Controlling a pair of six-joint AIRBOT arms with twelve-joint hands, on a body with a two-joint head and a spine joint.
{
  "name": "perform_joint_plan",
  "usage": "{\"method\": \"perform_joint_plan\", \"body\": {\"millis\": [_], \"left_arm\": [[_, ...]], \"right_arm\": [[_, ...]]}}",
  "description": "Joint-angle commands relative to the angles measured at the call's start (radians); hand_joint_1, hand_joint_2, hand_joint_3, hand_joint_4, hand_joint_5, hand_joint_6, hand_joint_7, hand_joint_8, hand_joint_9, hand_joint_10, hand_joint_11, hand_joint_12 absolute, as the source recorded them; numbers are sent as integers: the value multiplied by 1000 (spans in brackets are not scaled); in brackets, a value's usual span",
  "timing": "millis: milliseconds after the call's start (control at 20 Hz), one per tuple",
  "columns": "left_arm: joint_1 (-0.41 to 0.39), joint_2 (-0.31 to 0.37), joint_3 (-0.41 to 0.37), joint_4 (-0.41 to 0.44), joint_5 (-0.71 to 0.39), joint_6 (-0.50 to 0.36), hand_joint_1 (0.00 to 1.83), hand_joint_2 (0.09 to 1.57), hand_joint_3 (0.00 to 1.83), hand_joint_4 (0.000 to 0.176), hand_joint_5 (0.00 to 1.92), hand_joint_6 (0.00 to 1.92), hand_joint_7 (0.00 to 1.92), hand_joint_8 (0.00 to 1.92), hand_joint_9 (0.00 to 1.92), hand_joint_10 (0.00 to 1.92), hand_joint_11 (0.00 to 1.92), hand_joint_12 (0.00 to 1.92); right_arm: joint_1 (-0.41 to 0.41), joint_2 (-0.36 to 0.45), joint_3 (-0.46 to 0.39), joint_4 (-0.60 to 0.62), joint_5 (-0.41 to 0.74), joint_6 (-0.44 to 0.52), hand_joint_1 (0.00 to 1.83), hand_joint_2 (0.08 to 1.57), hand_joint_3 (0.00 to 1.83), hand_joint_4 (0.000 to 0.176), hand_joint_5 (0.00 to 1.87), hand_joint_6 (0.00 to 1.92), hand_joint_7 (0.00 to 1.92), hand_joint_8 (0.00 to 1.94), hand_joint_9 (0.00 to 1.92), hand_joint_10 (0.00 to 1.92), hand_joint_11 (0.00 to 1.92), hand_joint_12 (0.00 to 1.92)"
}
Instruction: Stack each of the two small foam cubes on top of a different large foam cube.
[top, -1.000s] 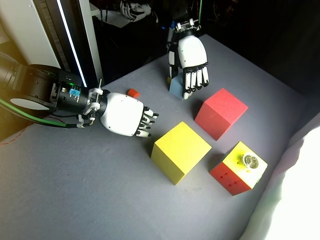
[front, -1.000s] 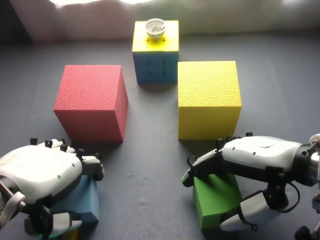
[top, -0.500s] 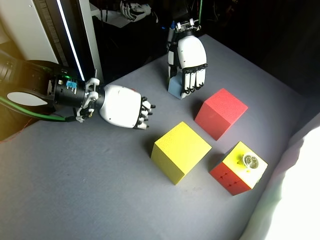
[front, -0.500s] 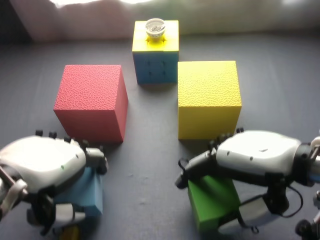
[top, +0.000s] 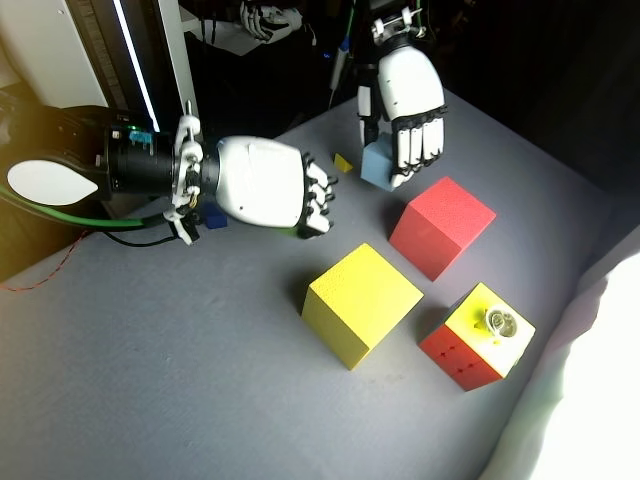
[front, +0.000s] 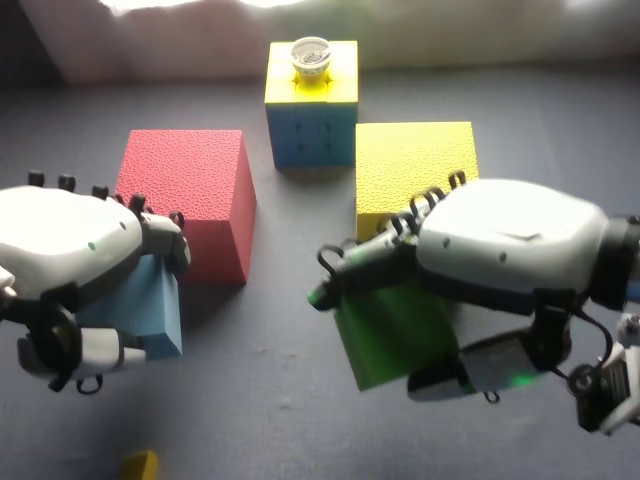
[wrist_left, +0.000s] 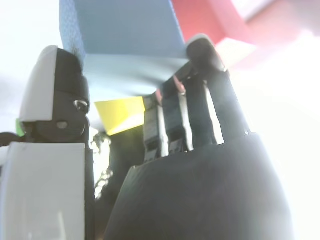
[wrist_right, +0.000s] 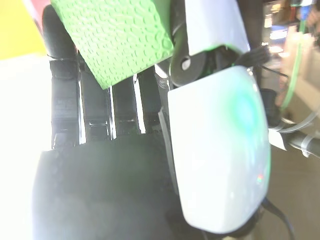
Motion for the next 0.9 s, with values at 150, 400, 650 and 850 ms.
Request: {"method": "perform_joint_plan", "body": {"millis": [150, 400, 650, 850], "left_arm": [[-38, 35, -21, -1, -43, 29, 1217, 1220, 0, 0, 799, 1059, 809, 1552, 657, 1676, 493, 1898], [-96, 62, -34, -76, -28, 136, 1221, 1212, 0, 0, 817, 1035, 816, 1539, 671, 1662, 524, 1858], [-175, 70, -21, -157, -11, 267, 1217, 1215, 0, 0, 812, 1056, 803, 1556, 639, 1665, 461, 1889], [-252, 41, 10, -219, 10, 379, 1215, 1220, 2, 0, 801, 1065, 795, 1572, 637, 1696, 457, 1921]], "right_arm": [[57, 12, 9, -36, 167, 25, 1222, 1116, 0, 0, 906, 1088, 1077, 845, 1192, 136, 652, 1295], [109, 1, 82, -30, 186, 25, 1222, 1118, 1, 0, 897, 1088, 1076, 860, 1193, 116, 658, 1299], [193, -30, 183, 2, 87, 161, 1223, 1112, 0, 0, 920, 1060, 1084, 839, 1225, 67, 651, 1267], [227, -53, 248, 2, -4, 216, 1224, 1104, 0, 16, 956, 995, 1079, 851, 1221, 45, 622, 1304]]}}
